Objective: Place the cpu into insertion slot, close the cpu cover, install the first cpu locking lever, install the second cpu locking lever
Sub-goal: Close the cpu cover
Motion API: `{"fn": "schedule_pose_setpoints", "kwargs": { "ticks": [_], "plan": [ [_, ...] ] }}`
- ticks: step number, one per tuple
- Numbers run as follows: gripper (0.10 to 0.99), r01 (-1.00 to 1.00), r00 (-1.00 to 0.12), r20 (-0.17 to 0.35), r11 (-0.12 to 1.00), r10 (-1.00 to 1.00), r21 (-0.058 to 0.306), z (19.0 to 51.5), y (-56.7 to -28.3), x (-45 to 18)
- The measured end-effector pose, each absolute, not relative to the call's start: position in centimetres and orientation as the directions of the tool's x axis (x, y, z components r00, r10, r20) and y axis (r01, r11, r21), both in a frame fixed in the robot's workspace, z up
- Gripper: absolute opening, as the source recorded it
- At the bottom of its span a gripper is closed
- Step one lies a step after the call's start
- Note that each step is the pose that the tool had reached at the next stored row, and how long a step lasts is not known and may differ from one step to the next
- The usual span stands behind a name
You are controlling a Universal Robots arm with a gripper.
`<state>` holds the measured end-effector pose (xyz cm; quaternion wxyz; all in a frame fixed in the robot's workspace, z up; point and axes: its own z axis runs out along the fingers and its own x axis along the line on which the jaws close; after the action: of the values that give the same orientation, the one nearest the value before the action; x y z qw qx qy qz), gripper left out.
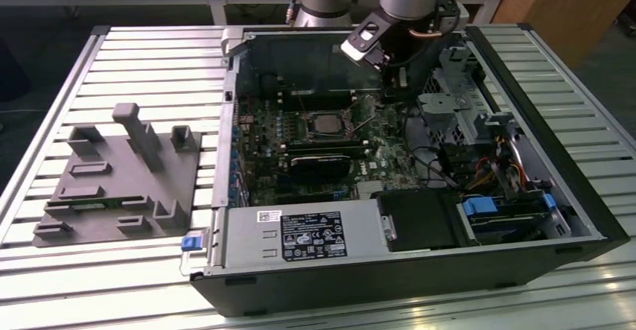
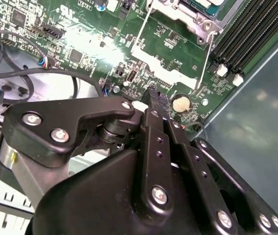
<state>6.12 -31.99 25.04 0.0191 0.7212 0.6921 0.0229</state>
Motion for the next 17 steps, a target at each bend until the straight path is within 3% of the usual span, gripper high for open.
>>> {"fn": "schedule_pose_setpoints", "kwargs": {
  "ticks": [8,17],
  "plan": [
    [0.106,0.999,0.042,0.005,-0.042,0.999,0.025,24.0,-32.0,6.2],
    [0.106,0.999,0.023,0.005,-0.023,1.0,0.025,23.6,-32.0,6.2]
  ]
}}
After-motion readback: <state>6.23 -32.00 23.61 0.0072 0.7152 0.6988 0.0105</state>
